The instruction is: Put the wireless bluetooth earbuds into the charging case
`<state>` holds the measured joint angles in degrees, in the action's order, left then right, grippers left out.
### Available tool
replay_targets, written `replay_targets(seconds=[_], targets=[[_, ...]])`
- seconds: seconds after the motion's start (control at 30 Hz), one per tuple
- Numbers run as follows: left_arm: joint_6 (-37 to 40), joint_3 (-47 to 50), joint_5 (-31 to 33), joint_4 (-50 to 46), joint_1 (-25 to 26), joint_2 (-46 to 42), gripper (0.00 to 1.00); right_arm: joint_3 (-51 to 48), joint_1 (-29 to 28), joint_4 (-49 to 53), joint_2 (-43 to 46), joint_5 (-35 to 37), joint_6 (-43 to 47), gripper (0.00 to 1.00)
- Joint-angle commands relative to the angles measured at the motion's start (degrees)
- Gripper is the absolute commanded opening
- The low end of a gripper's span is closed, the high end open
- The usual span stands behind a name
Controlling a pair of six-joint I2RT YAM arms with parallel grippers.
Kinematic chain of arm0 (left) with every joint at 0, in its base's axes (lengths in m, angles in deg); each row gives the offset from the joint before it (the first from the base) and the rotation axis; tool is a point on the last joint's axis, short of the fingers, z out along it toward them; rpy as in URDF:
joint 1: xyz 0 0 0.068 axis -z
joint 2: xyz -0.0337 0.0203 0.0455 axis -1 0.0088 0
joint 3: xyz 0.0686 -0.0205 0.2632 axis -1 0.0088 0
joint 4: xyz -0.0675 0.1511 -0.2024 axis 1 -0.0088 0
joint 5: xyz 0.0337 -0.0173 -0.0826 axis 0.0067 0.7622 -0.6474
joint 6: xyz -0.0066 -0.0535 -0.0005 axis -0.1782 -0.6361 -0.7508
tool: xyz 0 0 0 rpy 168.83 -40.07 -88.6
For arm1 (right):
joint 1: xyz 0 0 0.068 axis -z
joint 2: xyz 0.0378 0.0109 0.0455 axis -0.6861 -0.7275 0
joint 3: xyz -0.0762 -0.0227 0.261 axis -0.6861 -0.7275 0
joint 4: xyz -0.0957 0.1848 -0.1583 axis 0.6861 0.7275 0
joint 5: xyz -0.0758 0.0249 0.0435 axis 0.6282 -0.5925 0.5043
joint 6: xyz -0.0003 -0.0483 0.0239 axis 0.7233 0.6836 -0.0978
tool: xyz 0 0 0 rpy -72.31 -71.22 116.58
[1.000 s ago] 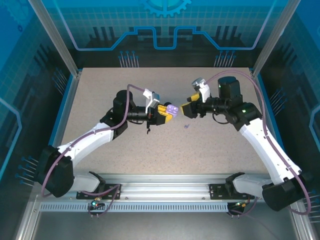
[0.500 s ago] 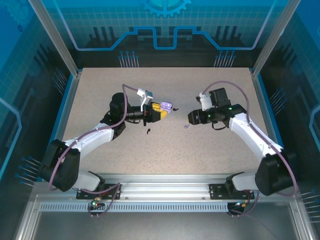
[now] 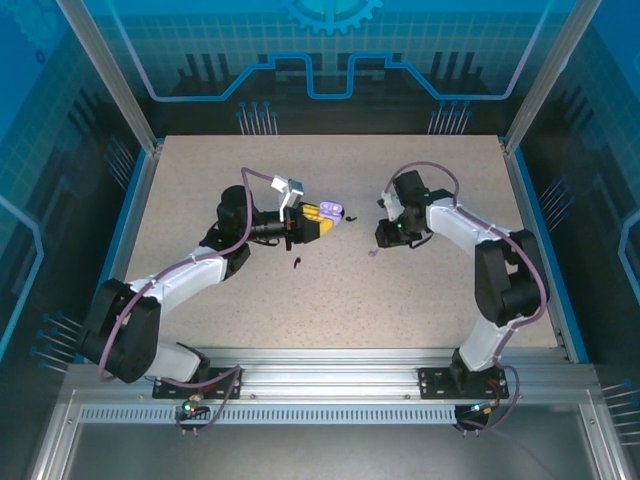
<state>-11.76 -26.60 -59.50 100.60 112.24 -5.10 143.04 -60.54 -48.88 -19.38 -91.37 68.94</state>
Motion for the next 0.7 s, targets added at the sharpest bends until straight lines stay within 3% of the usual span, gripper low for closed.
replay_targets(seconds=[0.0,0.67], targets=[[0.27,0.58,-0.76,0.88,-0.77,-1.2,0.09,3.26,-1.08,1.15,-3.37,0.84,0.71,0.2],[1.22,1.58,-0.21,-0.6,-0.86,-2.26,0.09,10.67,-3.78,4.93,-14.68,5.5,-0.29,0.16]])
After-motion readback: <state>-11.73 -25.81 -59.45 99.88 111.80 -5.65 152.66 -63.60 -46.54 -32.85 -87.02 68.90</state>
